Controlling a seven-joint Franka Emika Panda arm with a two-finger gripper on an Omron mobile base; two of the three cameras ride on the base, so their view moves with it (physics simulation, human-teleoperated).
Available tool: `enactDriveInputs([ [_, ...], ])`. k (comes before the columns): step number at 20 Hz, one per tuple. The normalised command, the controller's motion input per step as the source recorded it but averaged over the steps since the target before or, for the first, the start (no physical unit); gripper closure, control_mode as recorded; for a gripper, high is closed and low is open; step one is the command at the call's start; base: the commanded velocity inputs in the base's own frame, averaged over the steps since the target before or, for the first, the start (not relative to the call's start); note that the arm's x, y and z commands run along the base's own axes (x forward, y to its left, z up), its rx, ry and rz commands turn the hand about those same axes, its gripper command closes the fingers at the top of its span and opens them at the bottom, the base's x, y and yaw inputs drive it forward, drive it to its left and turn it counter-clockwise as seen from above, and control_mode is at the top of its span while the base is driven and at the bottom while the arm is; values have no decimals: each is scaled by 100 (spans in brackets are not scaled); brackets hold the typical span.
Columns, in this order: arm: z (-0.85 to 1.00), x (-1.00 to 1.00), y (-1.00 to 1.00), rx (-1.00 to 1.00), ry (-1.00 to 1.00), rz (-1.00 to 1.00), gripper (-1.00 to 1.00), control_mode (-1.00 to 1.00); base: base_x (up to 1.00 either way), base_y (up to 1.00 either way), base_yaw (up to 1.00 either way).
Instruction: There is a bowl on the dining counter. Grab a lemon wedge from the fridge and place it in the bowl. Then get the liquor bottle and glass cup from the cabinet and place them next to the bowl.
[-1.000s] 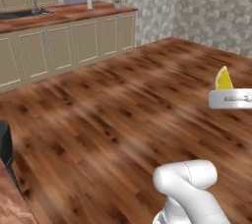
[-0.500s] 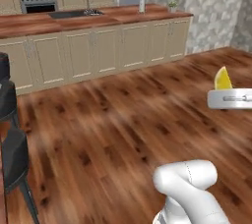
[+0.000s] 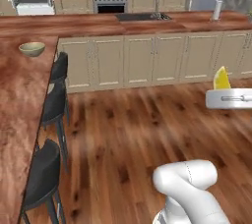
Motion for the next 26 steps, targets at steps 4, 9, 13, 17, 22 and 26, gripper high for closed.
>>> enactDriveInputs([
  [4, 0, 0, 0, 0, 0, 0, 100, 100, 100, -22, 57],
  [9, 0, 0, 0, 0, 0, 0, 100, 100, 88, -53, 52],
  [13, 0, 0, 0, 0, 0, 0, 100, 100, 81, -70, 44],
  [17, 0, 0, 0, 0, 0, 0, 100, 100, 79, -71, 44],
  [22, 0, 0, 0, 0, 0, 0, 100, 100, 78, -71, 44],
  [26, 0, 0, 0, 0, 0, 0, 100, 100, 73, -77, 41],
])
